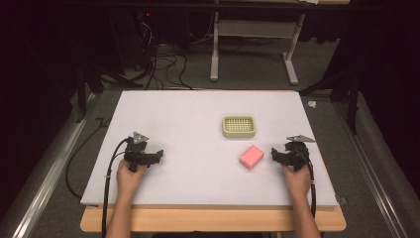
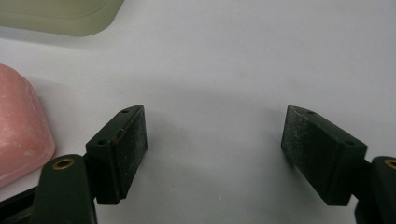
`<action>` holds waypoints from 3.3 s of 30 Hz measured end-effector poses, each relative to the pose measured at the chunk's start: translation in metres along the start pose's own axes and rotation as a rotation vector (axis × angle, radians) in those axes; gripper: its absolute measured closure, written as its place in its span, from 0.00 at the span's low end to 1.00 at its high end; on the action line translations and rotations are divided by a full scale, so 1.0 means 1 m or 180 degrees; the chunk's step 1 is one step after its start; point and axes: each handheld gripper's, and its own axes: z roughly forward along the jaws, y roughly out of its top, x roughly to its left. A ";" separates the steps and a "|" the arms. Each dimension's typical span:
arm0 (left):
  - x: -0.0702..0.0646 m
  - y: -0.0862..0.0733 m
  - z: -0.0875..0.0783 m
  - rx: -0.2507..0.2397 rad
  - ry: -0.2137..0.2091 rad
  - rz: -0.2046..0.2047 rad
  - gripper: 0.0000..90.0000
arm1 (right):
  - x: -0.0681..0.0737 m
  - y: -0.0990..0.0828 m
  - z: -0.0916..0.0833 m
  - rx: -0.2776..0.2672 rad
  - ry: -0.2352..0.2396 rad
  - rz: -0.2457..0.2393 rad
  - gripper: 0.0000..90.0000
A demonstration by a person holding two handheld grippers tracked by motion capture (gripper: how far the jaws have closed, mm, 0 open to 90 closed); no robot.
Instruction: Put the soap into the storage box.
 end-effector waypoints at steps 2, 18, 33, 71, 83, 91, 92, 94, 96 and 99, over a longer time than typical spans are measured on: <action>0.000 0.000 0.000 0.0000 0.0000 -0.0001 0.20 | 0.000 0.000 0.000 0.0007 0.0004 0.0015 0.26; 0.000 0.000 0.000 0.0000 0.0001 0.0002 0.20 | -0.001 0.001 0.000 0.0029 0.0030 0.0032 0.23; 0.000 0.000 0.000 0.0000 0.0000 -0.0001 0.20 | 0.000 0.003 -0.021 -0.0110 0.0204 0.0040 0.22; 0.000 0.000 0.000 0.0001 0.0001 0.0001 0.20 | 0.045 -0.006 -0.058 -0.0424 0.0863 -0.0528 0.14; 0.000 0.000 0.000 0.0002 0.0001 0.0003 0.20 | 0.061 0.002 -0.051 -0.0421 0.0954 -0.0723 0.14; 0.000 0.000 0.000 0.0002 0.0002 0.0002 0.20 | 0.067 0.008 -0.045 -0.0397 0.0970 -0.0788 0.13; 0.000 0.000 0.000 0.0002 0.0002 0.0002 0.20 | 0.068 0.009 -0.044 -0.0391 0.0967 -0.0795 0.13; 0.000 0.000 0.000 0.0001 0.0002 0.0002 0.20 | 0.069 0.010 -0.043 -0.0386 0.0965 -0.0815 0.13; 0.000 0.000 0.000 0.0002 0.0001 0.0002 0.20 | 0.070 0.012 -0.041 -0.0390 0.0969 -0.0846 0.13; 0.000 0.000 0.000 0.0001 0.0001 0.0001 0.20 | 0.072 0.014 -0.039 -0.0374 0.0968 -0.0858 0.13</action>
